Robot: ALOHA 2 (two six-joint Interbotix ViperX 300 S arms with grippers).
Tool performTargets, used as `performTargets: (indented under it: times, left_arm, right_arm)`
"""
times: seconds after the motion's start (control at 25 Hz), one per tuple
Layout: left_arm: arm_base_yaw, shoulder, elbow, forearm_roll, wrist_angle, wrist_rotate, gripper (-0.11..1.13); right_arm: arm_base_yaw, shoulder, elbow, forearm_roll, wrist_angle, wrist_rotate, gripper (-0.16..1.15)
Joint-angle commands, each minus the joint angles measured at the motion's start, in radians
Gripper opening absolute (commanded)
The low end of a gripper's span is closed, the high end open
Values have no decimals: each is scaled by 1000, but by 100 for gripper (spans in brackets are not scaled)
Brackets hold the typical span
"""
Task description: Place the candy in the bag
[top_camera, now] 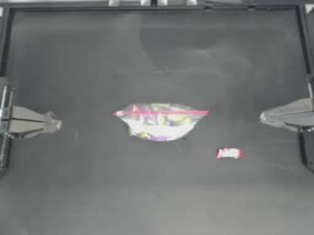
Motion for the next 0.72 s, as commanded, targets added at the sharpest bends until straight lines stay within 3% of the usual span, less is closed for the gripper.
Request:
performTargets:
  times: [0.04,0.2,0.44,0.56,0.72]
  left_arm:
    - [-8,-9,-17,17,-3,15,-2]
    - [-15,-23,-21,18,6,32,7]
    - [-14,-23,-17,18,14,34,12]
    - [-14,-21,-17,18,17,35,34]
    - [-14,-18,-17,18,26,34,82]
  right_arm:
    - [6,8,-15,0,-11,11,-6]
    - [6,6,-15,-5,-12,5,8]
    - [6,8,-20,-9,-11,3,14]
    - [6,6,-18,-20,-11,-2,31]
    - [6,6,-23,-52,-12,3,73]
